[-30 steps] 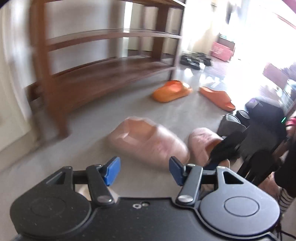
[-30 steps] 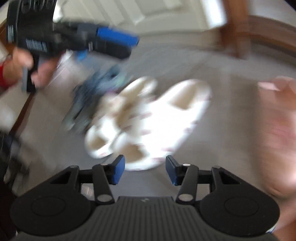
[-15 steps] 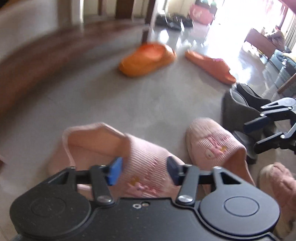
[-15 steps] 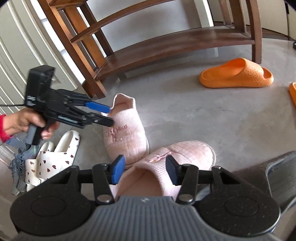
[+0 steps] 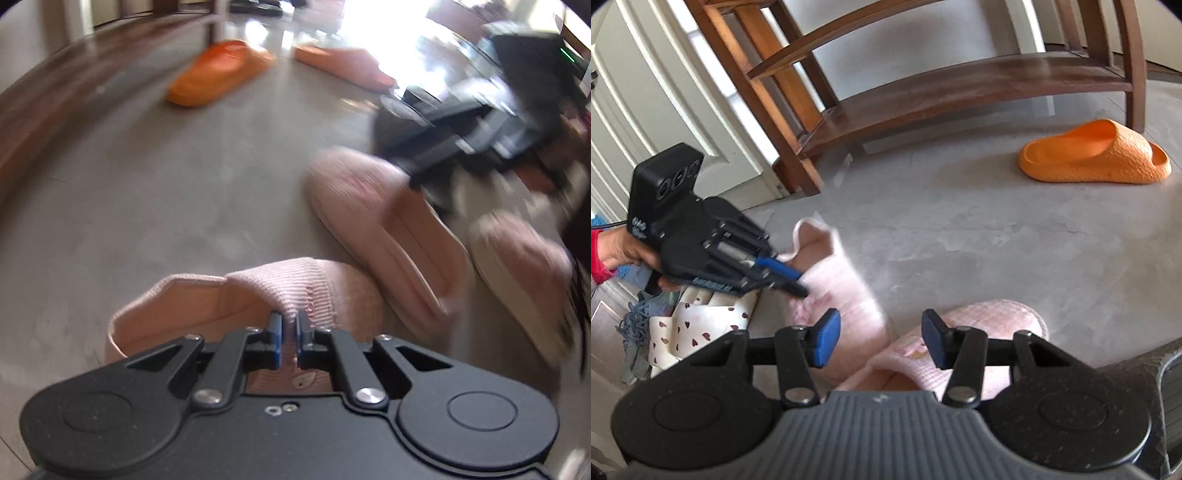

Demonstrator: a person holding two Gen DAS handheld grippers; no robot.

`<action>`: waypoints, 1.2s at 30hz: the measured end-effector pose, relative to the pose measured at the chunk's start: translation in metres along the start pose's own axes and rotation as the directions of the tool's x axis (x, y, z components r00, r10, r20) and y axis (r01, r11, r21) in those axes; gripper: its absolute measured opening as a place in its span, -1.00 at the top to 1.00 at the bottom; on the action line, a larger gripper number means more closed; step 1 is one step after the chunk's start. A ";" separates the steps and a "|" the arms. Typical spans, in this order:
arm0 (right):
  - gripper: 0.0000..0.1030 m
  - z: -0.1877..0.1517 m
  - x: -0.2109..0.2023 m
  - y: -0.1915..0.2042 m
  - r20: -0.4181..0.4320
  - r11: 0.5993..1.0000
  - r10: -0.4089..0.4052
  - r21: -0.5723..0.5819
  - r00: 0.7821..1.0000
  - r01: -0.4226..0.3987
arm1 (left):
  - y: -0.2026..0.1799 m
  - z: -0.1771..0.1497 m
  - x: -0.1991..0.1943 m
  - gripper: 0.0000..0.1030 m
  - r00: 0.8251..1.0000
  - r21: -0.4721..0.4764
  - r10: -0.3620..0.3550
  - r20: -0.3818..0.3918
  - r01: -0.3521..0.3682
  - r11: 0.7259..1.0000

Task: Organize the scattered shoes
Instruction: 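Carry the pink slipper beside the other pink slipper and release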

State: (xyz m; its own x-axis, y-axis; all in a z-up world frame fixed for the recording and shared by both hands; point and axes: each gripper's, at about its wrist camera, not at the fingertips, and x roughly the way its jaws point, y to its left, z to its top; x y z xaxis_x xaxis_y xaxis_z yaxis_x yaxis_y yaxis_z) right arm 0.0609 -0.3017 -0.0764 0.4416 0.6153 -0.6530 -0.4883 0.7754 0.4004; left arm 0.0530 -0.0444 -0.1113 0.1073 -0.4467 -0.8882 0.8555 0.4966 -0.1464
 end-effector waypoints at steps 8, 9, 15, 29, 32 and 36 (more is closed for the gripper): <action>-0.02 -0.010 -0.001 0.022 -0.067 0.986 -0.006 -0.169 0.998 -0.005 | -0.030 -0.029 -0.019 0.78 0.992 0.167 -0.013 -0.122 0.033 0.985; -0.02 -0.010 -0.001 0.022 -0.065 0.986 -0.014 -0.169 0.998 0.003 | -0.032 -0.029 -0.021 0.76 0.992 0.169 -0.007 -0.128 0.029 0.985; -0.02 -0.010 -0.011 0.021 -0.033 0.969 -0.073 -0.238 0.997 0.063 | -0.032 -0.005 -0.056 0.39 0.999 0.103 -0.024 -0.035 0.027 0.994; -0.02 0.000 -0.029 -0.022 0.110 0.970 -0.227 -0.058 0.968 0.234 | -0.057 0.065 0.066 0.31 0.996 -0.350 0.078 -0.049 -0.090 0.933; -0.02 -0.002 -0.032 -0.030 0.100 0.970 -0.233 -0.046 0.967 0.239 | -0.048 0.067 0.082 0.53 0.992 -0.363 0.082 -0.092 -0.110 0.925; -0.02 -0.004 -0.035 -0.037 0.091 0.969 -0.237 -0.051 0.967 0.243 | -0.030 0.085 0.080 0.58 0.965 -0.208 0.233 -0.123 -0.255 0.944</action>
State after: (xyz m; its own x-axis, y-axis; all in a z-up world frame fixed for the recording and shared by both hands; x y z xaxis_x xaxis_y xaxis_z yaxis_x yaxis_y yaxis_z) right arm 0.0605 -0.3524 -0.0703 0.6113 0.4239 -0.6683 -0.4046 0.8931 0.1964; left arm 0.0789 -0.1581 -0.1411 0.2407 -0.2237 -0.9445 0.6750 0.7378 -0.0027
